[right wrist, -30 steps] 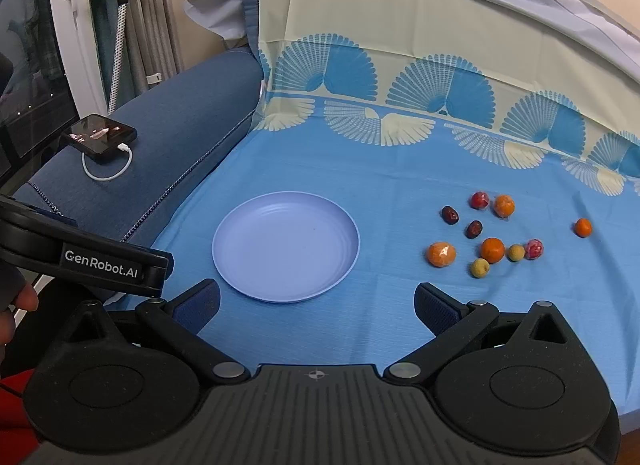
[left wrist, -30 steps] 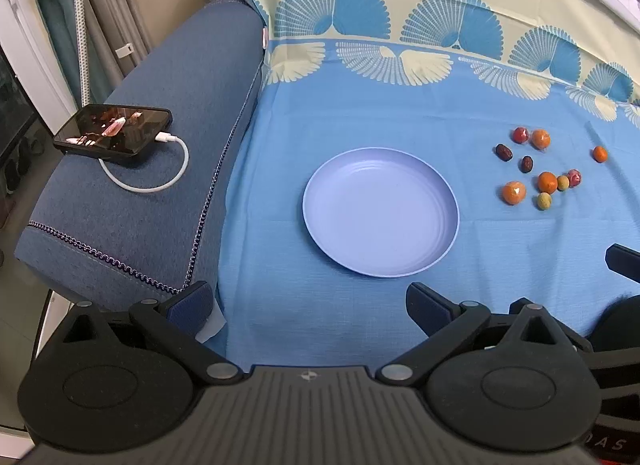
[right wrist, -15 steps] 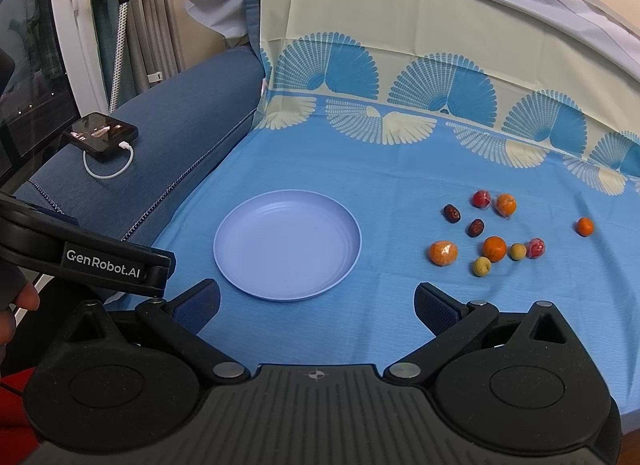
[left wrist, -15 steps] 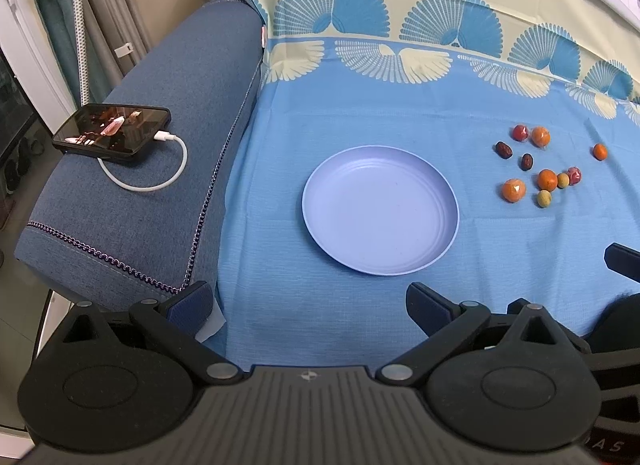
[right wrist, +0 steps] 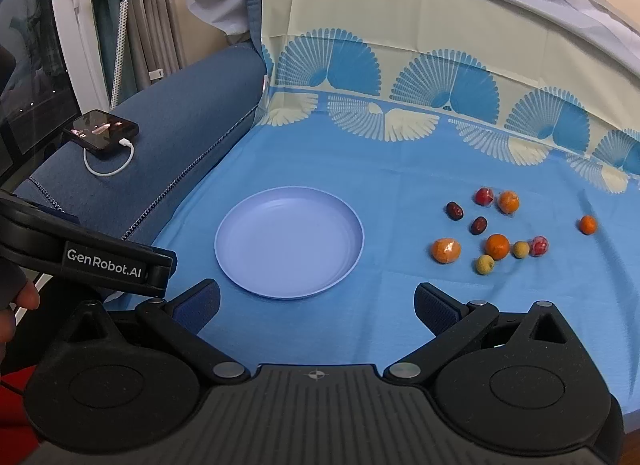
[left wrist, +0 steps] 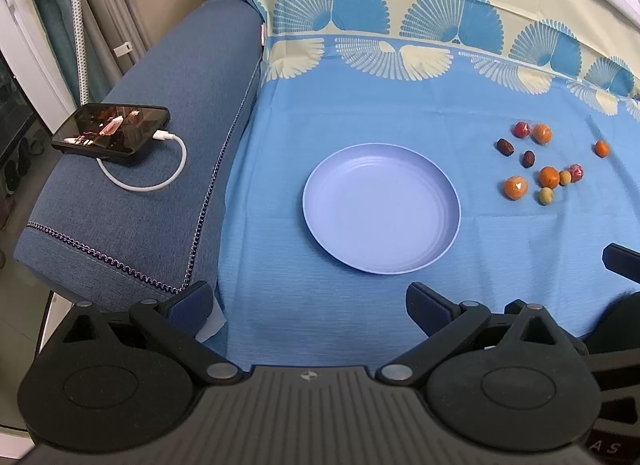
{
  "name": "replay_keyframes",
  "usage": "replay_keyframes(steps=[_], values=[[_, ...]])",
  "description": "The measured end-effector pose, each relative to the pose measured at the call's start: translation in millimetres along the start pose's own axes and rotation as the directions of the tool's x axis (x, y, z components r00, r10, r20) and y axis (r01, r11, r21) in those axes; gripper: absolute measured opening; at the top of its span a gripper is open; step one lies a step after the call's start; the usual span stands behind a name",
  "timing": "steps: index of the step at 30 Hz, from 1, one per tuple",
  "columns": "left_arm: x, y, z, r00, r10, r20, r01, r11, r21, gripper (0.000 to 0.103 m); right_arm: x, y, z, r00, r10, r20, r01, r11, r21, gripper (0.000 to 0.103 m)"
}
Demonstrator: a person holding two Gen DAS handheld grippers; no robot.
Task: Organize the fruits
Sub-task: 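Grasp the wrapped orange tangerine with the left tool while the right tool grasps the red plum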
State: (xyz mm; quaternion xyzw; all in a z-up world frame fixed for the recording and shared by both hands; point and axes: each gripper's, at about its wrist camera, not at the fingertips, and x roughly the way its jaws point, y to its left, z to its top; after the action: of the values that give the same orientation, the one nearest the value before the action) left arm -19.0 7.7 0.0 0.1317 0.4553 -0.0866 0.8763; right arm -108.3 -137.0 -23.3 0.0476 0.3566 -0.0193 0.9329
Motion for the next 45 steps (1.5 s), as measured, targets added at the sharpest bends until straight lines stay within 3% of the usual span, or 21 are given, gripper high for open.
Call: replay_keyframes(steps=[4, 6, 9, 13, 15, 19, 22, 29, 31, 33, 35, 38, 39, 41, 43, 45], values=[[3.1, -1.8, 1.4, 1.0, -0.01, -0.016, 0.01, 1.0, -0.001, 0.103, 3.0, -0.2, -1.9, 1.0, 0.005, -0.017, -0.005, 1.0, 0.011, 0.103], [6.6, -3.5, 4.5, 0.999, -0.018, -0.029, 0.018, 1.0, -0.004, 0.103, 5.1, -5.8, -0.3, 0.998, 0.008, -0.067, -0.007, 1.0, 0.024, 0.103], [15.4, -12.0, 12.4, 0.999, -0.026, -0.047, 0.027, 1.0, 0.008, 0.103, 8.5, -13.1, -3.3, 0.999, -0.003, -0.045, 0.006, 0.999, 0.053, 0.103], [32.3, -40.9, 30.3, 0.998, -0.041, -0.053, 0.044, 0.997, 0.065, 0.103, 17.3, -46.0, -9.5, 0.995, -0.095, 0.024, 0.09, 0.984, 0.151, 0.103], [43.1, -58.7, 40.3, 0.994, -0.095, -0.057, 0.099, 0.991, 0.089, 0.103, 25.4, -72.0, -13.1, 0.983, -0.176, 0.052, 0.161, 0.963, 0.218, 0.103], [73.2, -100.4, 57.5, 0.979, -0.192, -0.07, 0.199, 0.973, 0.119, 0.103, 52.3, -137.6, -18.4, 0.938, -0.34, 0.064, 0.306, 0.901, 0.307, 0.103], [101.8, -138.3, 69.4, 0.973, -0.219, -0.079, 0.23, 0.956, 0.183, 0.103, 86.3, -178.4, -20.9, 0.923, -0.383, 0.038, 0.343, 0.864, 0.369, 0.103], [174.8, -225.4, 97.4, 0.956, -0.264, -0.129, 0.293, 0.892, 0.344, 0.103, 163.2, -258.7, -19.4, 0.866, -0.5, 0.001, 0.466, 0.808, 0.361, 0.102], [195.3, -244.5, 103.5, 0.951, -0.271, -0.15, 0.309, 0.877, 0.369, 0.103, 186.9, -272.9, -17.6, 0.866, -0.499, -0.022, 0.475, 0.81, 0.344, 0.097], [209.9, -256.7, 107.3, 0.947, -0.277, -0.162, 0.318, 0.872, 0.373, 0.102, 208.5, -285.3, -14.9, 0.875, -0.484, -0.031, 0.466, 0.821, 0.33, 0.08], [219.2, -266.4, 108.3, 0.941, -0.299, -0.156, 0.337, 0.861, 0.38, 0.101, 220.8, -293.0, -12.1, 0.882, -0.47, -0.021, 0.451, 0.834, 0.319, 0.08], [227.6, -274.7, 106.7, 0.928, -0.331, -0.168, 0.371, 0.837, 0.402, 0.082, 234.5, -295.0, -13.5, 0.902, -0.431, 0.018, 0.408, 0.867, 0.287, 0.079], [228.5, -275.5, 104.9, 0.921, -0.343, -0.185, 0.389, 0.828, 0.404, 0.067, 233.5, -292.7, -12.3, 0.899, -0.437, 0.03, 0.413, 0.868, 0.277, 0.079], [228.9, -276.4, 103.2, 0.918, -0.354, -0.176, 0.395, 0.828, 0.397, 0.066, 233.8, -289.7, -11.9, 0.907, -0.419, 0.044, 0.394, 0.881, 0.26, 0.072], [226.2, -276.8, 102.5, 0.914, -0.37, -0.166, 0.405, 0.821, 0.402, 0.048, 232.6, -283.3, -11.2, 0.911, -0.408, 0.058, 0.386, 0.893, 0.231, 0.068], [224.0, -277.4, 103.3, 0.913, -0.374, -0.159, 0.406, 0.817, 0.409, 0.041, 231.2, -277.4, -9.2, 0.919, -0.387, 0.076, 0.367, 0.909, 0.199, 0.06]])
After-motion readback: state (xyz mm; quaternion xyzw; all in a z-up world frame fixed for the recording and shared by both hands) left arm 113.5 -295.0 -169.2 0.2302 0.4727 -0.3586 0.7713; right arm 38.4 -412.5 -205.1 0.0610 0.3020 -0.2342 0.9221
